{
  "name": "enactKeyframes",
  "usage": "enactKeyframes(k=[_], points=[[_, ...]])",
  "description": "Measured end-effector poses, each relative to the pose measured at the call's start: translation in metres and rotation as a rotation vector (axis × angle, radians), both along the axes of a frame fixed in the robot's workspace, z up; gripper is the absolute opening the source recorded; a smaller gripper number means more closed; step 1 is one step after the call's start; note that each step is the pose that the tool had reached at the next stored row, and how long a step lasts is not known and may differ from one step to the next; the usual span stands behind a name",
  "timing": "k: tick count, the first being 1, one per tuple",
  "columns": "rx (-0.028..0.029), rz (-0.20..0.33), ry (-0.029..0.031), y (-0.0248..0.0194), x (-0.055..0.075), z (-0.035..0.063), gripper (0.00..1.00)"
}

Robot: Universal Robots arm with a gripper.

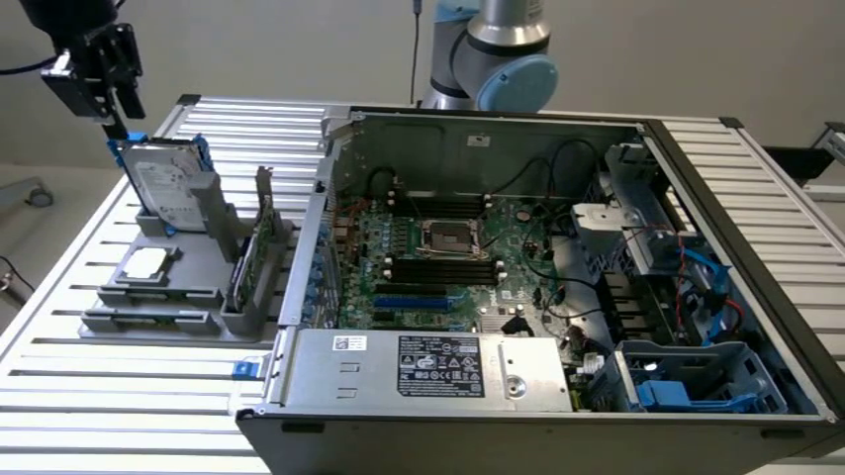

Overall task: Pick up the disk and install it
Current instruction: 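Pick up the disk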

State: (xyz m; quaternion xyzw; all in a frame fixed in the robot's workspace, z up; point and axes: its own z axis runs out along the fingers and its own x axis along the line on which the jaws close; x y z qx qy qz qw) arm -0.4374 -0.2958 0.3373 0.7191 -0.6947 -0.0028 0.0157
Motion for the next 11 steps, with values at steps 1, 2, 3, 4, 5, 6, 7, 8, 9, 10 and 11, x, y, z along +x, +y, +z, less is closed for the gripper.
enactKeyframes(k=[1,2,3,4,5,6,7,8,9,10,11], points=[[0.0,0.001,0.0002,-0.0003,0.0,-0.0018,0.54],[0.0,0.002,0.0002,-0.0006,0.0,-0.0036,0.54],[0.0,0.003,0.0005,-0.0009,0.0,-0.0056,0.54],[0.0,0.004,0.0007,-0.0012,0.0,-0.0073,0.54],[0.0,0.005,0.0009,-0.0014,0.0,-0.0091,0.54],[0.0,0.006,0.0012,-0.0017,0.0,-0.0109,0.54],[0.0,0.007,0.0015,-0.002,0.0,-0.0127,0.54],[0.0,0.008,0.0019,-0.0022,0.0,-0.0145,0.54],[0.0,0.009,0.0023,-0.0025,0.001,-0.0165,0.54],[0.0,0.01,0.0027,-0.0027,0.001,-0.0182,0.54],[0.0,0.011,0.0028,-0.0029,0.001,-0.0201,0.54]])
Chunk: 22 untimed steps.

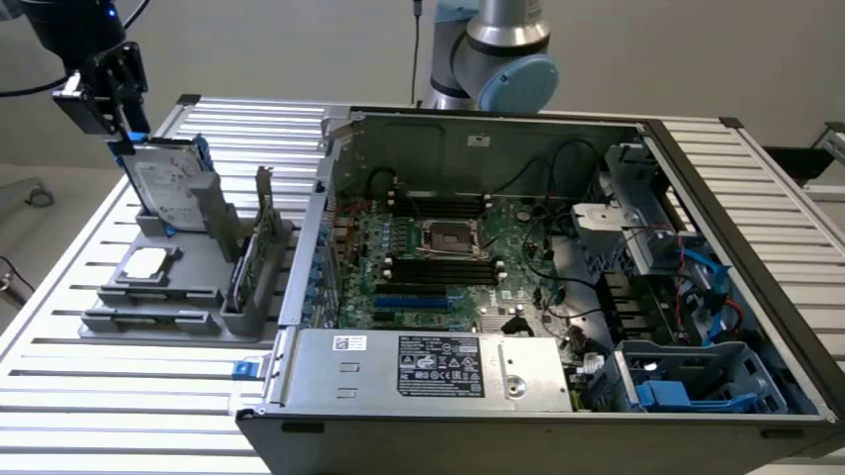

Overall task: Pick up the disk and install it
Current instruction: 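Pick up the disk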

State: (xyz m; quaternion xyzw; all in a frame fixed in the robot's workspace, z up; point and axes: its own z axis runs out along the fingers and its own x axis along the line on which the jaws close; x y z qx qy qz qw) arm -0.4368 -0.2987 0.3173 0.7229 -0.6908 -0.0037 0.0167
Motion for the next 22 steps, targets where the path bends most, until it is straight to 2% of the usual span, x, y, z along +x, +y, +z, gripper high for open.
enactKeyframes(k=[8,14,22], points=[[-0.0002,0.008,0.0003,-0.0003,0.0,-0.0145,0.54],[-0.0026,0.011,0.0002,-0.0001,0.0,-0.0252,0.54],[-0.0032,0.011,0.0004,0.0004,0.0,-0.0269,0.54]])
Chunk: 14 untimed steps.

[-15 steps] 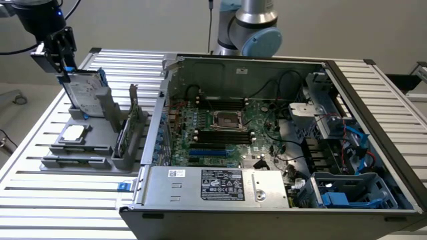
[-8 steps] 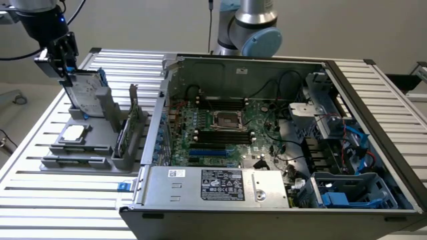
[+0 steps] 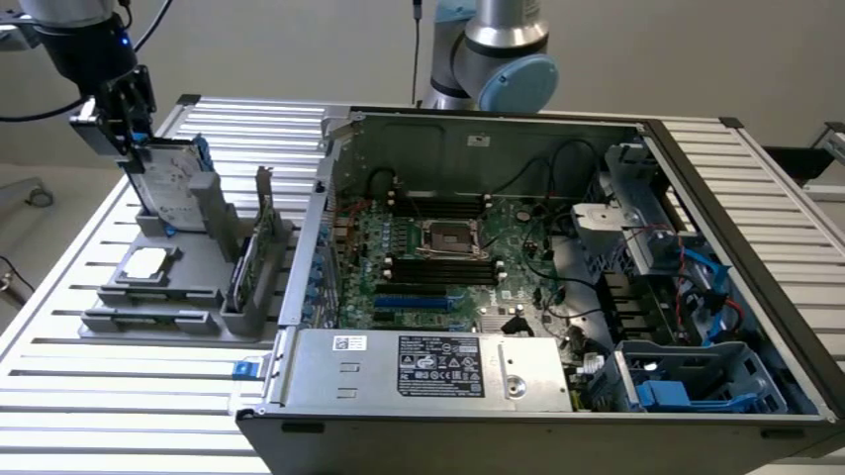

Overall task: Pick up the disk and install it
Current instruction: 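Pick up the disk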

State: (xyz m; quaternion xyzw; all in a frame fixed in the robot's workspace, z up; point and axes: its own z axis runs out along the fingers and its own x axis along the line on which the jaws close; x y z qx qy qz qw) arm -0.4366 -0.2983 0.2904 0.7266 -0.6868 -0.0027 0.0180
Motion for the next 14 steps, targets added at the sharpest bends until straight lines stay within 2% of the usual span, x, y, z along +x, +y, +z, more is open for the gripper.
enactKeyframes(k=[14], points=[[0.0,0.0,-0.0001,0.0005,0.0,-0.0032,0.54]])
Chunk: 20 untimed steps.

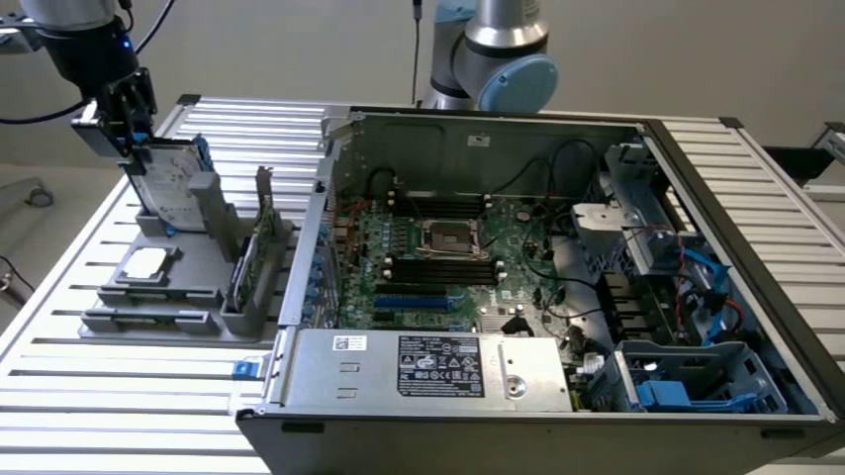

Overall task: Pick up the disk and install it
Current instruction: 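Pick up the disk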

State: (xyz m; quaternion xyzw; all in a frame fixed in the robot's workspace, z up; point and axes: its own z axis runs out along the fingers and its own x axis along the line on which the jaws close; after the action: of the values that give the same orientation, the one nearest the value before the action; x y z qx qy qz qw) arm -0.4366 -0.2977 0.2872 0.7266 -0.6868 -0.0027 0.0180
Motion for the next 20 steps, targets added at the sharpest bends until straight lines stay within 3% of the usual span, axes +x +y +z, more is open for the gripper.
enactKeyframes(k=[5,6,10,12,14,20], points=[[0.0,0.0,0.0,0.0,0.0,-0.0001,0.52],[0.0,0.0,0.0,0.0,0.0,-0.0001,0.45],[0.0,0.0,0.0,0.0,0.0,-0.0001,0.45],[-0.0001,0.0,0.0001,0.0,0.0,-0.0001,0.36],[0.0001,0.0,0.0,0.0,0.0,-0.0001,0.34],[-0.0001,-0.003,-0.0001,-0.0015,0.0,-0.0001,0.34]])
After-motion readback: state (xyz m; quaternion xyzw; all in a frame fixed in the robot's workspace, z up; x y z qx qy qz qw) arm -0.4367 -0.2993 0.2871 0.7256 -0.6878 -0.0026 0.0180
